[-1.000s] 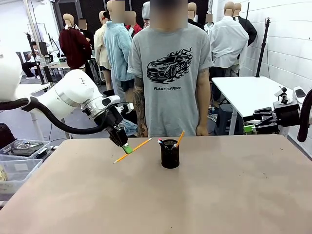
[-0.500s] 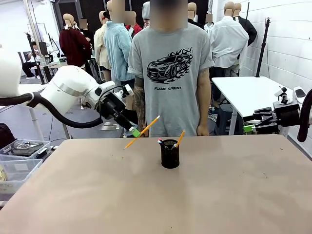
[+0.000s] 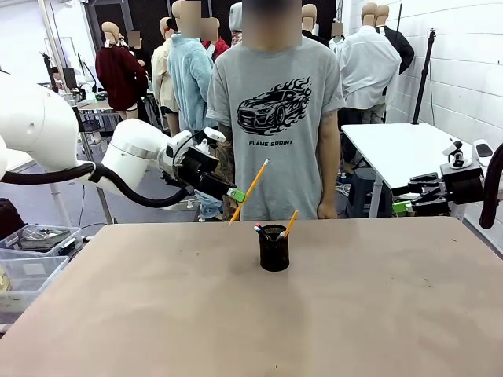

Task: Place the pens into the pen holder.
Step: Pick up a writing instrument from the table and place it into the Pen holder.

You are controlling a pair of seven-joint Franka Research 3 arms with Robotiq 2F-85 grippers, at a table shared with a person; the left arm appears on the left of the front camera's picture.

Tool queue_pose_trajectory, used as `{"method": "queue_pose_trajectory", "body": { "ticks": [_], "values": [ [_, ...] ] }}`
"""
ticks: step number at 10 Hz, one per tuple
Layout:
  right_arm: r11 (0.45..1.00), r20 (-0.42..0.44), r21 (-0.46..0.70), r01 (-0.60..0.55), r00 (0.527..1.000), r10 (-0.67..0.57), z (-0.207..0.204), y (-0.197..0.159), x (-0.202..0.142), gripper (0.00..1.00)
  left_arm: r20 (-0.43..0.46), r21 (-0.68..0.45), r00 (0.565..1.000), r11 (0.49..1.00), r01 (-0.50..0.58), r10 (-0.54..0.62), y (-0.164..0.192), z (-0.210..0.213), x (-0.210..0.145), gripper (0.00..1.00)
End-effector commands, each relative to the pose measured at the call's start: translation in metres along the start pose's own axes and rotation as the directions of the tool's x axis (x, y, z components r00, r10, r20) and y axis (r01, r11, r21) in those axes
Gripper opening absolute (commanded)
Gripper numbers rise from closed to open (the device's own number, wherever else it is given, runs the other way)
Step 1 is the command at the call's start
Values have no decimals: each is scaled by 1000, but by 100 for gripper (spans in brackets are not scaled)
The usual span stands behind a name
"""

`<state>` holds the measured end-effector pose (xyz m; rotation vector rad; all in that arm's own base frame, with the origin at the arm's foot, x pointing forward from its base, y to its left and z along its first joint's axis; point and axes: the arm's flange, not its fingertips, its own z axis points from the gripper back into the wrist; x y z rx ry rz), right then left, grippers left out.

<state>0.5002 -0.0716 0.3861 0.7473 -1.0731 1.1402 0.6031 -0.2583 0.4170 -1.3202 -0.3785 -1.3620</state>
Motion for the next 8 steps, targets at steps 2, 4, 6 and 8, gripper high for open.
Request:
{"method": "queue_pose_trajectory", "body": {
  "ticks": [2,4,6,8],
  "values": [
    [1000,-13,10,-5,1000,5,0,2,0,81,-58,66,998,998,-12,16,-21,4,2,0],
    [1000,-13,10,-5,1000,5,0,2,0,81,-24,27,1000,1000,0,0,-8,5,4,0],
    [1000,-13,10,-5,1000,5,0,2,0,81,-65,132,969,961,245,-238,8,9,3,0],
    [1000,-13,10,-5,1000,5,0,2,0,81,-30,131,923,914,384,-384,39,0,5,0]
  ]
}}
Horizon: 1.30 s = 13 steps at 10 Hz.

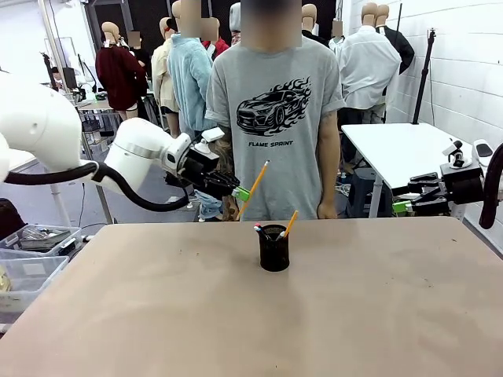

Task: Place the pens into the pen holder.
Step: Pick up a writing instrument from the table and place it into the Pen holder.

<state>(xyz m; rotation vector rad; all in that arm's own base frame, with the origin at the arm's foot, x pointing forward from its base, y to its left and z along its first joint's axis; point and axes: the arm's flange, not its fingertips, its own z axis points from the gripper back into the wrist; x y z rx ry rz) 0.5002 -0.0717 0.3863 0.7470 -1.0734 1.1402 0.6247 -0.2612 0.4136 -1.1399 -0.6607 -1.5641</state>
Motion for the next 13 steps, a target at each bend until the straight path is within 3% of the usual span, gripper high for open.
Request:
{"method": "queue_pose_trajectory", "body": {
  "ticks": [1,5,13],
  "values": [
    [1000,-13,10,-5,1000,5,0,2,0,81,73,-16,990,992,122,-121,27,-16,-8,0],
    [1000,-13,10,-5,1000,5,0,2,0,81,261,-42,953,985,168,-151,58,-39,-20,0],
    [1000,-13,10,-5,1000,5,0,2,0,81,326,-50,925,973,224,-196,67,-56,-78,0]
  ]
}}
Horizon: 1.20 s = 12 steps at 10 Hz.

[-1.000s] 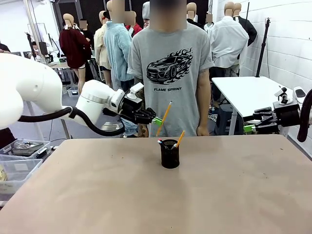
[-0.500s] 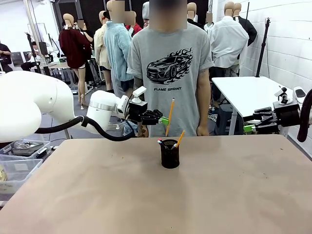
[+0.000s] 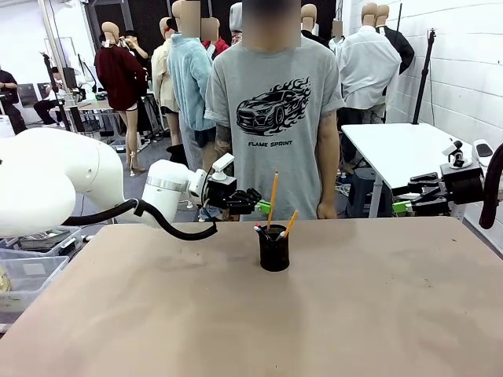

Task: Place the pens into the pen holder.
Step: Pick up a writing instrument from the table and place it into the Pen holder.

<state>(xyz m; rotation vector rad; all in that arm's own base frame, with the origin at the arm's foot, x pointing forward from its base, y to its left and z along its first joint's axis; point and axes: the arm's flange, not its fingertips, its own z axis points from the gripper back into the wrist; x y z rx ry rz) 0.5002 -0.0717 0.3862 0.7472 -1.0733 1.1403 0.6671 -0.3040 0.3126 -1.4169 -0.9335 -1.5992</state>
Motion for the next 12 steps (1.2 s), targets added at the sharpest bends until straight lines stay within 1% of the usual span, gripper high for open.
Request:
{"method": "queue_pose_trajectory", "body": {
  "ticks": [1,4,7,8,11,12],
  "values": [
    [1000,-13,10,-5,1000,5,0,2,0,81,28,-14,999,999,30,-30,-2,9,-7,0],
    [1000,-13,10,-5,1000,5,0,2,0,81,40,-56,998,997,43,-41,-3,9,-26,0],
    [1000,-13,10,-5,1000,5,0,2,0,81,36,-75,999,996,44,-41,-3,9,-32,0],
    [1000,-13,10,-5,1000,5,0,2,0,81,31,-81,999,996,39,-36,-4,10,-33,6],
    [1000,-13,10,-5,1000,5,0,2,0,81,21,-82,998,995,55,-53,-5,10,-28,63],
    [1000,-13,10,-5,1000,5,0,2,0,81,19,-76,997,995,72,-71,-7,11,-22,63]
  ]
}}
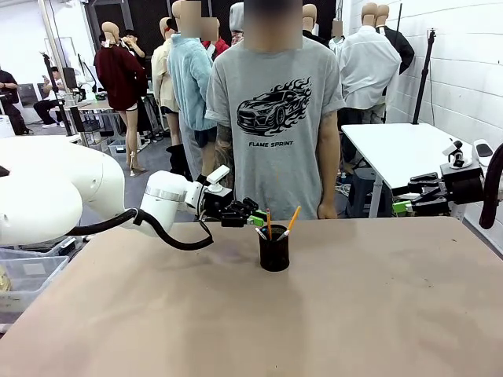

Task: Place the pens into the pen holder.
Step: Pick up a writing instrument from the table and place it into the Pen holder.

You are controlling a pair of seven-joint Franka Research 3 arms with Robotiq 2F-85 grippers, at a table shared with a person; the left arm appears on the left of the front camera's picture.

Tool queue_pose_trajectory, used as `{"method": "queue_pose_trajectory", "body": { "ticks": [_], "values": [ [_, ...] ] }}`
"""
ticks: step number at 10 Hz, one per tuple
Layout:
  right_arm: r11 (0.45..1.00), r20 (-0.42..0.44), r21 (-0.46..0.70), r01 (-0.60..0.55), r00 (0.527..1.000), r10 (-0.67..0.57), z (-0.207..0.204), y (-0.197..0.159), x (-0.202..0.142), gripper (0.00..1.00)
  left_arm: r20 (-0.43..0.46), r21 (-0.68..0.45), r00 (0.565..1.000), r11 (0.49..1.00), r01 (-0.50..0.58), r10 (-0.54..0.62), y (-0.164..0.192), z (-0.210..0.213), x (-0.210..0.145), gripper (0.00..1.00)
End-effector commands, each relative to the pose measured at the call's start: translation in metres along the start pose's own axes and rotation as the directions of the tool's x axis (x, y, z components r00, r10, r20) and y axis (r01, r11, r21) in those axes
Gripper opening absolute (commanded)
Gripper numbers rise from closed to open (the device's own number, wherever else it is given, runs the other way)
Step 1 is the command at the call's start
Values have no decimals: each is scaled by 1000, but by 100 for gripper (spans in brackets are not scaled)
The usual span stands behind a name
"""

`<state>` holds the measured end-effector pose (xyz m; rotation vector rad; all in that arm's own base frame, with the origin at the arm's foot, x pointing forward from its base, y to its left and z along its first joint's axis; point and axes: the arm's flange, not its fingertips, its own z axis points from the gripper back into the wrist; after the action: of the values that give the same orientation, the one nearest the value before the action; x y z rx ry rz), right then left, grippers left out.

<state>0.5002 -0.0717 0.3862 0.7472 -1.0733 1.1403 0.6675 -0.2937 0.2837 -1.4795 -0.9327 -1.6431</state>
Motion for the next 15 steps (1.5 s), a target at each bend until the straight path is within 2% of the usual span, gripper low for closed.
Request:
{"method": "queue_pose_trajectory", "body": {
  "ticks": [1,2,4,6,7,8,9,11,13,14,15],
  "values": [
    [1000,-13,10,-5,1000,5,0,2,0,81,-10,-16,998,998,59,-59,-4,5,17,63],
    [1000,-13,10,-5,1000,5,0,2,0,81,-10,-4,998,998,59,-59,-7,8,29,63],
    [1000,-13,10,-5,1000,5,0,2,0,81,-52,100,999,995,2,3,-17,17,70,63],
    [1000,-13,10,-5,1000,5,0,2,0,81,-214,202,974,979,-26,70,-46,26,117,63],
    [1000,-13,10,-5,1000,5,0,2,0,81,-330,293,934,955,-37,138,-65,31,135,63],
    [1000,-13,10,-5,1000,5,0,2,0,81,-376,414,896,908,-67,238,-86,39,153,63],
    [1000,-13,10,-5,1000,5,0,2,0,81,-409,475,867,878,-65,285,-106,54,170,63],
    [1000,-13,10,-5,1000,5,0,2,0,81,-495,605,789,796,12,365,-163,80,204,63],
    [1000,-13,10,-5,1000,5,0,2,0,81,-458,765,751,641,61,475,-231,115,239,63],
    [1000,-13,10,-5,1000,5,0,2,0,81,-424,805,724,593,26,544,-265,135,251,63],
    [1000,-13,10,-5,1000,5,0,2,0,81,-353,857,735,514,7,579,-297,157,262,63]
  ]
}}
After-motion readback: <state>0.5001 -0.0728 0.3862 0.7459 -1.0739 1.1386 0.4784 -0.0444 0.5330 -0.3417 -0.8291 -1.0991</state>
